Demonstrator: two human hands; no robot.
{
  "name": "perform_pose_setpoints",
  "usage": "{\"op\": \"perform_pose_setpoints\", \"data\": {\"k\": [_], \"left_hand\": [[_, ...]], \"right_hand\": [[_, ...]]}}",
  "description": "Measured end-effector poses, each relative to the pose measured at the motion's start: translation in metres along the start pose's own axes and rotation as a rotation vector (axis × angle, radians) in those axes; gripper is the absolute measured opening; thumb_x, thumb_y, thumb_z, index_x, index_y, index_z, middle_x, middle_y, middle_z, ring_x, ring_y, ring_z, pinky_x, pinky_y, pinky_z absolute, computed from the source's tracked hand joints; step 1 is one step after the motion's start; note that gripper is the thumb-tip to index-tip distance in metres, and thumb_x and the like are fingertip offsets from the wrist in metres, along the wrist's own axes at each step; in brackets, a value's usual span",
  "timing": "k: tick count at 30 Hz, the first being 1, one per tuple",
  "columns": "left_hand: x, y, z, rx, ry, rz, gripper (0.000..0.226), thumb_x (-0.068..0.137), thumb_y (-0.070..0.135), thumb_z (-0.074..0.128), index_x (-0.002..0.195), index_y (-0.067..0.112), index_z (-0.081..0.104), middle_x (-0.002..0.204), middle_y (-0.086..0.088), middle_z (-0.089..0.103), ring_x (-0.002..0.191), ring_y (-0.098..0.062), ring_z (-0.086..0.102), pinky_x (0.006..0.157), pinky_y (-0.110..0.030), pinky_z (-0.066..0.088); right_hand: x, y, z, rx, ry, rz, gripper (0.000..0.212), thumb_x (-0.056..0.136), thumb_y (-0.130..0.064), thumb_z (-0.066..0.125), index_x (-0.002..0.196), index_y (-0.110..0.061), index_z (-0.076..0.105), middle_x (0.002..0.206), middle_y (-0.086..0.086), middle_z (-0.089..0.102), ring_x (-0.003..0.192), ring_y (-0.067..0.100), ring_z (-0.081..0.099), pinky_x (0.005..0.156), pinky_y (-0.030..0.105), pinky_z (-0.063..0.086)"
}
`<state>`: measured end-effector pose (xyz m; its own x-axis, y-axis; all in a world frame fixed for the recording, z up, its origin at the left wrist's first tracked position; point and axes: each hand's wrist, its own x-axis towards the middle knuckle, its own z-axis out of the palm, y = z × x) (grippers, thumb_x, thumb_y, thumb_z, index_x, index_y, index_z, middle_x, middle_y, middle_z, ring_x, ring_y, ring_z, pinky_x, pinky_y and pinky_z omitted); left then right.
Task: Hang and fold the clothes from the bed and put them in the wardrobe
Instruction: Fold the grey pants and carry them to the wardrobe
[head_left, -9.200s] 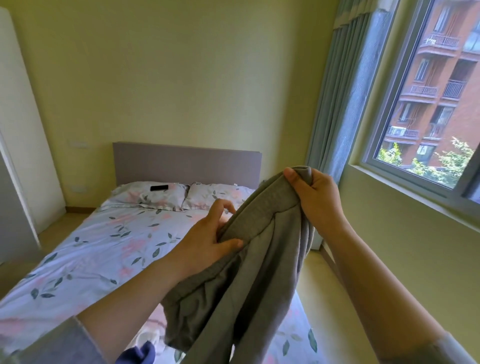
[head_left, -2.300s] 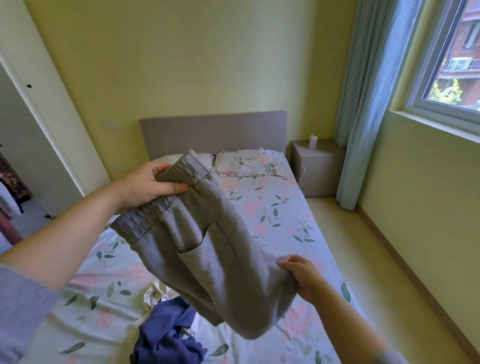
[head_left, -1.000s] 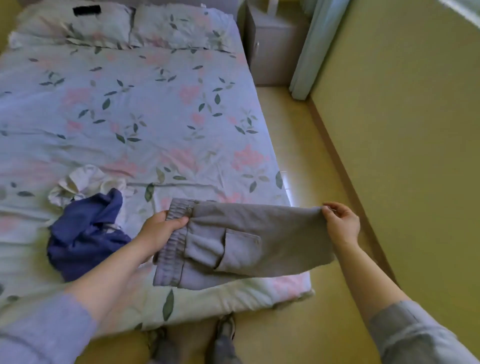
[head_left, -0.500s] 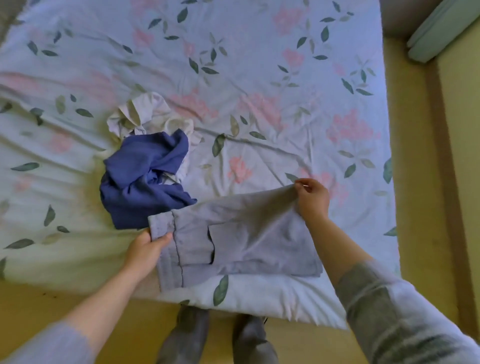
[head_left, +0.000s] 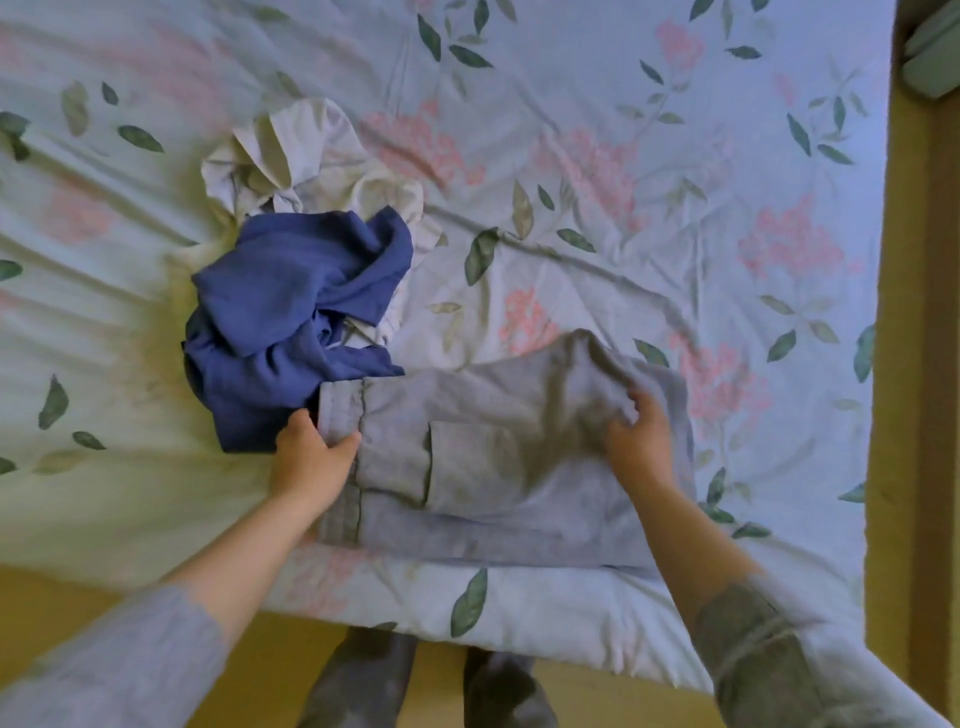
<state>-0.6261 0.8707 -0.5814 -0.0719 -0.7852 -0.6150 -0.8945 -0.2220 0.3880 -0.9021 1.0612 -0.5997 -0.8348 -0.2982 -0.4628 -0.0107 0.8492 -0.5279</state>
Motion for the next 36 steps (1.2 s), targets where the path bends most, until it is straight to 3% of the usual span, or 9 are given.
{"op": "perform_pose_setpoints", "data": {"k": [5,8,13,18,23,30,32,34,36], "left_hand": [[-0.023,0.006,0.01,0.224,0.099,0.278,0.074,0.079,0.018,0.074,0.14,-0.002,0.037,0.138,-0.025,0.036,0.125,-0.042,0.036,0.106,-0.046,0.032],[-0.026,0.015,0.015,0.361,0.137,0.372,0.066,0.076,0.016,0.077,0.132,-0.003,0.048,0.143,-0.025,0.034,0.128,-0.046,0.032,0.109,-0.047,0.025],[-0.033,0.039,0.046,0.411,-0.109,0.504,0.054,0.089,0.023,0.063,0.137,0.005,0.046,0.146,-0.014,0.038,0.133,-0.032,0.035,0.11,-0.037,0.028],[-0.043,0.068,0.091,0.36,-0.335,0.641,0.052,0.09,0.019,0.063,0.138,0.006,0.048,0.143,-0.011,0.042,0.13,-0.027,0.044,0.108,-0.029,0.03],[-0.053,0.076,0.125,0.575,-0.45,0.702,0.063,0.094,0.038,0.056,0.15,0.023,0.032,0.161,-0.004,0.016,0.145,-0.025,0.019,0.116,-0.026,0.012],[-0.057,0.071,0.139,0.672,-0.507,0.663,0.065,0.096,0.039,0.052,0.153,0.029,0.023,0.163,0.003,-0.002,0.149,-0.022,-0.003,0.122,-0.033,0.006],[-0.062,0.072,0.142,0.591,-0.476,0.695,0.059,0.095,0.033,0.054,0.15,0.024,0.033,0.162,0.001,0.01,0.149,-0.022,0.007,0.121,-0.031,0.011],[-0.065,0.07,0.141,0.489,-0.421,0.709,0.05,0.093,0.023,0.057,0.142,0.019,0.047,0.157,-0.002,0.028,0.143,-0.022,0.026,0.117,-0.028,0.02],[-0.066,0.064,0.134,0.424,-0.37,0.704,0.045,0.089,0.017,0.061,0.133,0.014,0.057,0.148,-0.003,0.042,0.134,-0.022,0.041,0.111,-0.026,0.027]], "right_hand": [[-0.019,0.043,-0.007,-0.176,0.01,0.193,0.043,0.094,-0.007,0.051,0.136,-0.001,0.047,0.126,0.024,0.056,0.099,0.036,0.057,0.078,0.04,0.049],[-0.034,0.063,-0.013,-0.199,-0.027,0.316,0.044,0.092,-0.008,0.053,0.134,0.002,0.045,0.13,0.028,0.053,0.117,0.042,0.053,0.093,0.044,0.043],[-0.048,0.086,-0.021,-0.24,-0.094,0.397,0.034,0.094,-0.019,0.056,0.123,-0.001,0.052,0.118,0.022,0.058,0.105,0.039,0.057,0.077,0.037,0.043],[-0.046,0.106,-0.032,-0.261,-0.152,0.385,0.021,0.093,-0.029,0.061,0.087,-0.011,0.052,0.085,0.007,0.061,0.077,0.025,0.057,0.06,0.032,0.04],[-0.051,0.128,-0.049,-0.216,-0.08,0.333,0.027,0.088,-0.018,0.058,0.069,-0.014,0.04,0.065,0.004,0.047,0.057,0.019,0.042,0.05,0.032,0.028],[-0.06,0.144,-0.058,-0.198,-0.161,0.43,0.02,0.087,-0.015,0.063,0.095,-0.011,0.046,0.091,0.009,0.059,0.076,0.026,0.054,0.062,0.035,0.04],[-0.056,0.141,-0.06,-0.234,-0.112,0.398,0.049,0.084,-0.022,0.071,0.124,-0.01,0.046,0.117,0.014,0.057,0.103,0.033,0.056,0.076,0.037,0.045],[-0.056,0.131,-0.059,-0.298,0.043,0.196,0.061,0.082,-0.018,0.071,0.136,-0.008,0.044,0.128,0.015,0.05,0.116,0.035,0.049,0.091,0.04,0.043],[-0.056,0.115,-0.053,-0.321,0.083,-0.108,0.053,0.082,-0.007,0.065,0.133,-0.01,0.05,0.126,0.012,0.052,0.112,0.031,0.052,0.089,0.038,0.045]]}}
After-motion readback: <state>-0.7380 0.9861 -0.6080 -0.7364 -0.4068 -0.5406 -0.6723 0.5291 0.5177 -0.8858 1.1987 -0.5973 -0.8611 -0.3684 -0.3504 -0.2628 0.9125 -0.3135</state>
